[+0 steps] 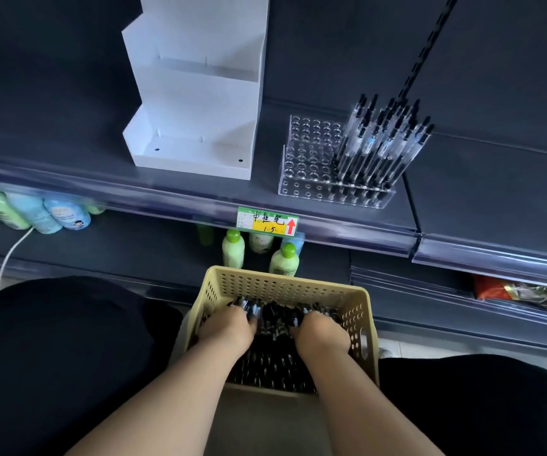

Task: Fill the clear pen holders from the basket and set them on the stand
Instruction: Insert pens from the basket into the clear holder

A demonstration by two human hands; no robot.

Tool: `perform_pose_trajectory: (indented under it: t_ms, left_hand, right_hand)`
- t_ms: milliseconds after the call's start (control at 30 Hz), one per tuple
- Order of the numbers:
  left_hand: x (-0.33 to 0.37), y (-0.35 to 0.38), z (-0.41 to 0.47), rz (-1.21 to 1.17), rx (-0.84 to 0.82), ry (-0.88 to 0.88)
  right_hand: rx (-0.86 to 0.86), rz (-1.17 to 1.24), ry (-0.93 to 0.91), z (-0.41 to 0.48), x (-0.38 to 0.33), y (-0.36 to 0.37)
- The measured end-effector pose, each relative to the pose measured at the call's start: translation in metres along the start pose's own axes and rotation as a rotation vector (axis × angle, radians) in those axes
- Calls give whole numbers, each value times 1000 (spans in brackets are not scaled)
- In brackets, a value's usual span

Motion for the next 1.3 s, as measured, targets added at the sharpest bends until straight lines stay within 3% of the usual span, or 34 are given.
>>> perform_pose_trajectory:
  t_ms: [167, 400, 733, 1033, 1300]
  left_hand:
    - [-2, 0, 4, -48, -43, -29]
    - [-13, -2, -1, -329, -29, -38]
    - [-10, -16, -26, -743, 53, 72]
    - [19, -47, -53, -967, 140, 273]
    - [49, -84, -73, -795, 421, 431]
  right_hand:
    - [-71, 30, 70, 7, -6, -6]
    - [-147, 49, 93, 13, -10, -17]
    - [-149, 150, -22, -8, -7, -32]
    - [101, 625, -227, -44, 11, -67]
    - [299, 865, -357, -68, 25, -111]
Point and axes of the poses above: each hand's wrist, its own z-axis towards the middle knuckle, its own y-axis out of the palm, x = y × z, the point moved 2 cm from there along z, towards the middle knuckle, and after that the axes turned 12 degrees about y, right-handed, at the moved point
